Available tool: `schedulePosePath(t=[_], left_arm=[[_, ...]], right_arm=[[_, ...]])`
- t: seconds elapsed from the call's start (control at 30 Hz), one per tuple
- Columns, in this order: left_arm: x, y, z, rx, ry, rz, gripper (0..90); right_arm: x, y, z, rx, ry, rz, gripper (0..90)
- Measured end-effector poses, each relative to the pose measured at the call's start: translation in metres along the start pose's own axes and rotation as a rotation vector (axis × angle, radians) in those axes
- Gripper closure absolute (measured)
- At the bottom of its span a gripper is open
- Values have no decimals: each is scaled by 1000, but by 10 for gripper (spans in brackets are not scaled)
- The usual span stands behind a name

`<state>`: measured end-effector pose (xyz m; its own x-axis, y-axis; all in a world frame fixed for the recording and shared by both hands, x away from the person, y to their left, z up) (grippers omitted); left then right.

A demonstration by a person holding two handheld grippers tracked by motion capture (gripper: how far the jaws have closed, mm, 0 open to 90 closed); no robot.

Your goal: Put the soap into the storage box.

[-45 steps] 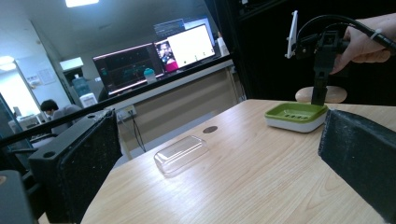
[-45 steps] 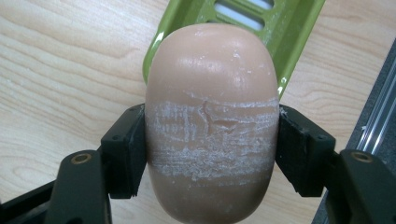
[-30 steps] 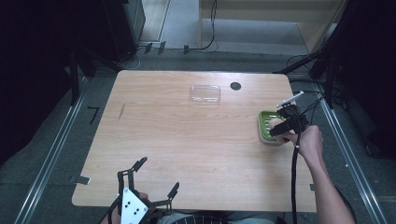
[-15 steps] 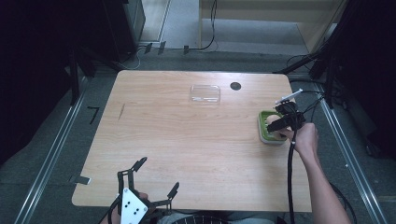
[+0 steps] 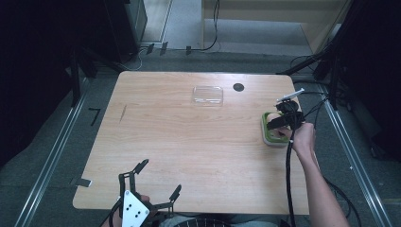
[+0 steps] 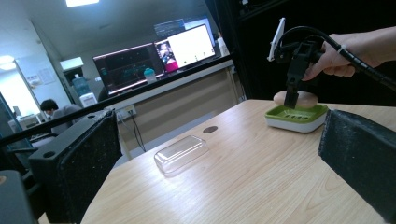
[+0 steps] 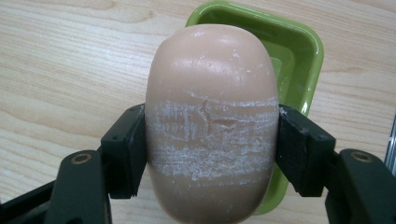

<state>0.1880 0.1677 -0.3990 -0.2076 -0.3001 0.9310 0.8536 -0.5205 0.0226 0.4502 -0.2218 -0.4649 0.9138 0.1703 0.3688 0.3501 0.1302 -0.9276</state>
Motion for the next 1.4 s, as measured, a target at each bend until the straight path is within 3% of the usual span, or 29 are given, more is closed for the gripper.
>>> schedulePosePath(t=[0.43, 1.0, 1.4], left_arm=[[0, 0, 0, -1, 1, 2, 0], [0, 0, 0, -2, 2, 2, 0], [0, 0, 0, -2, 4, 2, 0]], right_arm=[[4, 10, -4, 3, 65, -37, 338], [6, 28, -5, 7, 113, -56, 337], [3, 28, -14, -4, 153, -68, 337]])
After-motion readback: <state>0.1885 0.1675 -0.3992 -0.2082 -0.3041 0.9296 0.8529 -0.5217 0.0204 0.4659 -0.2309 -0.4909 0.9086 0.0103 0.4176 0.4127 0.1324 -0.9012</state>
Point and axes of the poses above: each handheld gripper's, and its own axes: y roughly forward along the jaws, x roughly out of its top, z roughly to its left, the point moved 5 cm from there along y, roughly forward along the jaws, and after that the axes turned 2 degrees about y, right-handed, at the moved point
